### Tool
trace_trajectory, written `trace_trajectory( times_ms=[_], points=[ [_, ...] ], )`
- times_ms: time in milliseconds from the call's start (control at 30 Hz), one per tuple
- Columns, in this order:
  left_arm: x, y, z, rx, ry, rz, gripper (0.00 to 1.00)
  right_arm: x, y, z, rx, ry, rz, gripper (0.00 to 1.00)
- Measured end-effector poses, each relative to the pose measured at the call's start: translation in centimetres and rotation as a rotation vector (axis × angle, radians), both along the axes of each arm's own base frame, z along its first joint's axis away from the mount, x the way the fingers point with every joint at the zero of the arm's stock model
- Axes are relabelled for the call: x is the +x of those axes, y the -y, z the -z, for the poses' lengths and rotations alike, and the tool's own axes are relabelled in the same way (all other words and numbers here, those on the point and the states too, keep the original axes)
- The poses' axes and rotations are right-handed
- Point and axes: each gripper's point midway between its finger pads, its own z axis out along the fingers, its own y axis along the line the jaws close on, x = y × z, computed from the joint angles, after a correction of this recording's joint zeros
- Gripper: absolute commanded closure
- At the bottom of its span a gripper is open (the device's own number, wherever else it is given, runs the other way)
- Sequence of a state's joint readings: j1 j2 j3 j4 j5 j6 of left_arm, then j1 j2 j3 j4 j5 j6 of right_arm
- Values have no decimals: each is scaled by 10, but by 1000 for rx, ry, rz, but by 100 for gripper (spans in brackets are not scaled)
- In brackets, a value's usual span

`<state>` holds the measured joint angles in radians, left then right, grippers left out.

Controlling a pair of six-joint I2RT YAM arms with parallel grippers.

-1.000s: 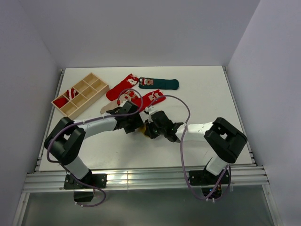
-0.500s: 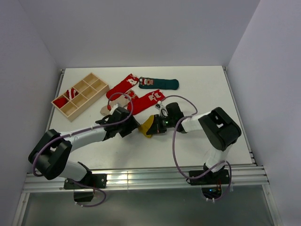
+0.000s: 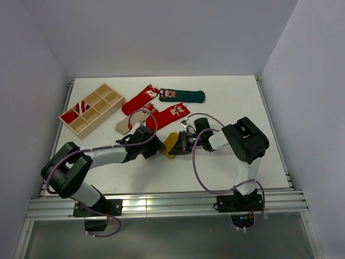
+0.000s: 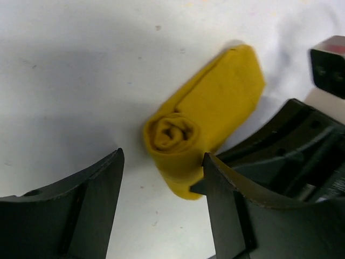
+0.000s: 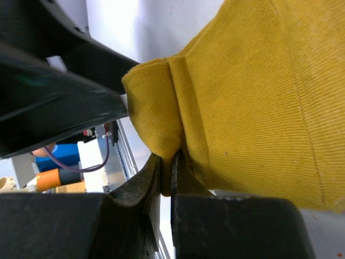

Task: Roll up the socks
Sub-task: Roll the sock at the center of the board.

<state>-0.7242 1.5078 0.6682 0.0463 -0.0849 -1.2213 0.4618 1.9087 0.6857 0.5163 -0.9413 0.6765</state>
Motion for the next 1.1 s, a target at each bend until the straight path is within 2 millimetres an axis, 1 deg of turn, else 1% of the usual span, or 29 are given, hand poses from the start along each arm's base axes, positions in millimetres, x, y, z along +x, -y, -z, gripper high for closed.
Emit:
trace_trajectory(
  times_ms=[67, 133, 233, 333, 400, 467, 533, 567, 633, 667, 733, 767, 833, 867, 1000, 1067, 1100],
  points=[
    [-1, -1, 10, 11, -27, -11, 38, 0, 0, 0, 9, -7, -2, 100],
    [2, 2, 9, 6, -27, -19, 40, 0, 0, 1, 16, -16, -3, 100],
    [5, 4, 11, 1, -37, -33, 44, 0, 0, 1, 22, -20, -4, 100],
    [6, 4, 13, 0, -45, -45, 52, 0, 0, 1, 22, -20, -5, 100],
    [7, 6, 15, 0, -50, -47, 65, 0, 0, 1, 21, -21, -4, 100],
    [9, 9, 16, 5, -57, -46, 82, 1, 0, 1, 17, -17, -2, 100],
    [11, 11, 16, 6, -57, -43, 87, 1, 1, 0, 8, -7, 5, 96],
    [12, 12, 16, 7, -57, -41, 92, 2, 3, 0, -2, 3, 12, 92],
    [12, 14, 15, 5, -61, -35, 97, 1, 5, -1, -25, 26, 24, 87],
    [12, 15, 14, 6, -63, -29, 100, 1, 7, -2, -44, 44, 33, 82],
    [10, 18, 13, 18, -69, -11, 100, -1, 9, -3, -82, 81, 43, 77],
    [10, 18, 13, 28, -70, -2, 100, -1, 10, -5, -104, 106, 47, 71],
    [9, 18, 12, 53, -78, 16, 100, -1, 12, -7, -155, 159, 62, 64],
    [9, 18, 12, 69, -80, 27, 100, -1, 14, -9, -185, 194, 69, 58],
    [10, 15, 11, 146, -97, 68, 100, -2, 23, -18, -316, 343, 118, 48],
    [11, 13, 11, 182, -102, 89, 100, -1, 24, -25, -381, 437, 140, 44],
    [11, 12, 11, 198, -107, 99, 100, -1, 24, -28, -407, 476, 147, 43]
  ],
)
